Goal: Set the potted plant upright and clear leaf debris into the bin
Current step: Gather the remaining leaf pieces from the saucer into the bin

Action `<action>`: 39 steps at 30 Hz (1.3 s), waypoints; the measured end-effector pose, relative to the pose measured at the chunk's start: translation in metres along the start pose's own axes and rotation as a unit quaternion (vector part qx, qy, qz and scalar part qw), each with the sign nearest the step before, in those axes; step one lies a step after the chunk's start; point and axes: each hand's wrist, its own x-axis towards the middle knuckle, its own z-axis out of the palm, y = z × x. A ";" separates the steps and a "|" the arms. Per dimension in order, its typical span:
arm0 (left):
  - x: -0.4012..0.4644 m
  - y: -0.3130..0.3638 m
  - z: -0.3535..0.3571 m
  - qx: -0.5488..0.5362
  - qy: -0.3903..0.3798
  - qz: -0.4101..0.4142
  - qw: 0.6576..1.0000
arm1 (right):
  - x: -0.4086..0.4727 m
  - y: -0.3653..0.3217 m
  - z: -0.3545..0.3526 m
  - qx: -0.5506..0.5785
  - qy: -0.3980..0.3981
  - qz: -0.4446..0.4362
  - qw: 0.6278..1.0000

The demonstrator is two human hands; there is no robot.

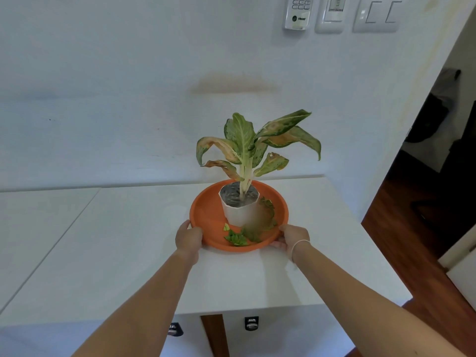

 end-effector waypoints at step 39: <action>-0.030 0.023 0.035 0.598 -0.109 0.241 0.756 | 0.028 -0.049 0.004 -0.649 -0.130 -0.333 0.672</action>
